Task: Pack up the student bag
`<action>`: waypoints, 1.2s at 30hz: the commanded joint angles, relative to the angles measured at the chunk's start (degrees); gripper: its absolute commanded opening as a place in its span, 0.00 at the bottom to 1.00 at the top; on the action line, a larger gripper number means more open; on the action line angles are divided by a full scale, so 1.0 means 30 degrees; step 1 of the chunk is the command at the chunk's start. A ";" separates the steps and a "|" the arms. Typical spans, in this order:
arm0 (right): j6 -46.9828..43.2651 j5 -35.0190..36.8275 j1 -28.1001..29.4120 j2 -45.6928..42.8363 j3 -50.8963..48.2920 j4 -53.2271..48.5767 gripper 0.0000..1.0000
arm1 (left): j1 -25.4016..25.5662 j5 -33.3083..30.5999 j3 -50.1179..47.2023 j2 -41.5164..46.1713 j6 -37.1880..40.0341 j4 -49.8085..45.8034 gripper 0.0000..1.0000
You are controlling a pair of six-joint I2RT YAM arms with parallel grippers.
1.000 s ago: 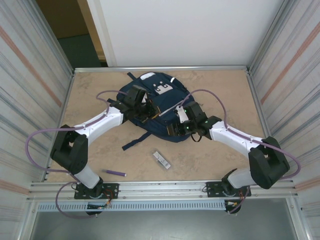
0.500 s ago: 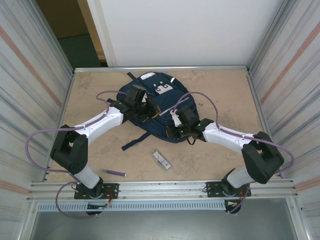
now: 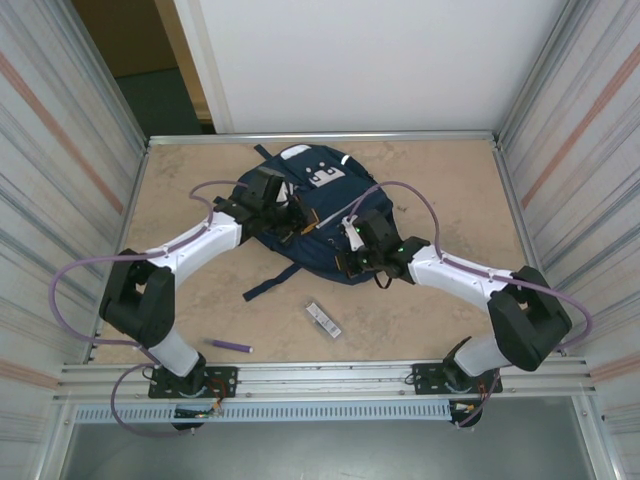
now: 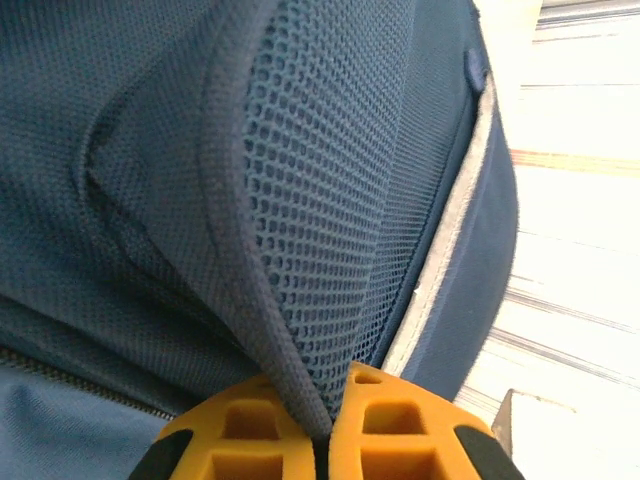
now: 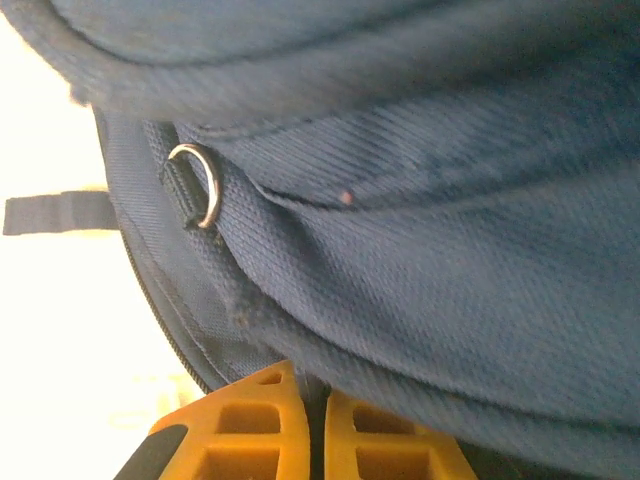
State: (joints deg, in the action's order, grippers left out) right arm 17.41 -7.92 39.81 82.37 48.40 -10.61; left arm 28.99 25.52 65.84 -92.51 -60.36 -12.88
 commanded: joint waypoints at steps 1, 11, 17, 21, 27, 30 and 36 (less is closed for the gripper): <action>-0.0202 0.0172 -0.1088 -0.1000 -0.0689 -0.0867 0.00 | -0.1338 0.0188 -0.0782 0.1277 0.1339 0.0322 0.00; -0.1585 -0.0978 -0.1786 -0.1190 -0.0309 -0.2941 0.00 | -0.3271 0.0508 -0.1177 0.0875 0.3158 -0.0346 0.00; -0.2509 -0.2902 -0.1281 -0.0913 0.0678 -0.4284 0.00 | -0.3693 0.0799 -0.0368 0.0138 0.4004 -0.0833 0.00; -0.1912 -0.0234 -0.1366 -0.0806 0.1006 -0.4951 0.00 | -0.4437 0.0969 -0.0235 -0.0104 0.4387 -0.1069 0.00; -0.0914 -0.1011 -0.1835 0.0562 0.1817 -0.4636 0.00 | -0.6587 0.2068 -0.0537 -0.0139 0.4783 -0.1542 0.00; -0.0828 -0.1654 -0.0778 0.1116 0.2250 -0.3774 0.00 | -0.7217 0.2356 -0.0157 -0.0481 0.5679 -0.2200 0.26; -0.0850 -0.1335 0.1089 0.2426 0.3829 -0.3621 0.00 | -0.6358 0.1300 -0.3271 0.3487 0.4235 -0.2967 0.41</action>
State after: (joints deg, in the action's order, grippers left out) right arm 13.98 -11.92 40.93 88.62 56.88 -19.88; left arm 6.83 32.03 60.34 -90.35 -45.30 -19.29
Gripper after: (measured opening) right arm 0.053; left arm 0.403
